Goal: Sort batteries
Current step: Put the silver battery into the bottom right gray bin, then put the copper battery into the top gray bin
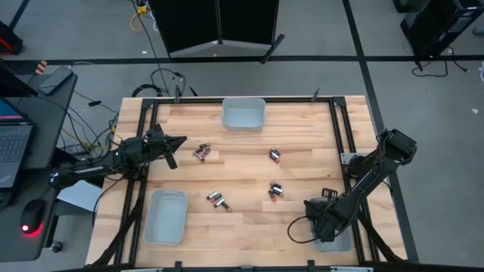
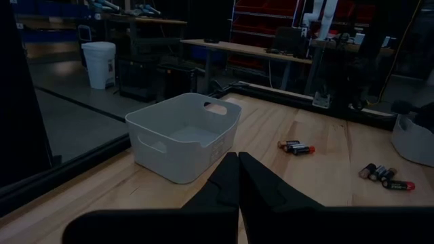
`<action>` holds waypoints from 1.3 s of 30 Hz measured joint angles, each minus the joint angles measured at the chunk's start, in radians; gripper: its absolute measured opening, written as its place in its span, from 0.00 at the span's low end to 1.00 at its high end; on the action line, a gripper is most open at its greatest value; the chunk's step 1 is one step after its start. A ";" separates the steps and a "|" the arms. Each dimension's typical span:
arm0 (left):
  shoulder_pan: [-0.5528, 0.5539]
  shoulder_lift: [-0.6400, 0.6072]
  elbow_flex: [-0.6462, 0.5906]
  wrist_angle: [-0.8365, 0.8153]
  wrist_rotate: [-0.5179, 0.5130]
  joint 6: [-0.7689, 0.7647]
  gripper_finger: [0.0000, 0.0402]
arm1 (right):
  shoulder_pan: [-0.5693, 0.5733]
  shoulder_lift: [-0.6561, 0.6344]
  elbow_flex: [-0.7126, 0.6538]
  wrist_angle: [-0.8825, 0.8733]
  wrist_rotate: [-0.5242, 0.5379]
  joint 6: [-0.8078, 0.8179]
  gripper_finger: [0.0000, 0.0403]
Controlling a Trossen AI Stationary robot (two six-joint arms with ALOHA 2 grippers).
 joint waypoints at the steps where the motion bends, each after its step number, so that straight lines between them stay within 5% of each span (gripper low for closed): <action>1: 0.000 0.000 0.000 0.000 0.000 0.000 0.01 | 0.000 0.001 0.008 -0.002 -0.008 0.003 0.21; 11: 0.000 0.000 0.000 0.000 0.000 0.053 0.01 | -0.009 0.002 0.208 -0.277 -0.011 -0.003 0.37; 19: 0.000 0.000 0.000 0.012 0.000 0.053 0.01 | -0.100 0.002 0.454 -0.476 0.073 -0.138 0.34; 24: 0.000 0.000 0.000 0.089 0.000 0.053 0.01 | -0.244 0.001 0.464 -0.336 0.133 -0.354 0.22; 30: 0.000 0.000 0.000 0.138 0.000 -0.028 0.01 | -0.437 0.001 0.373 0.039 0.153 -0.649 0.03; 39: 0.000 0.041 0.000 0.184 0.204 -0.157 0.01 | -0.609 0.001 0.179 0.463 0.163 -0.831 0.05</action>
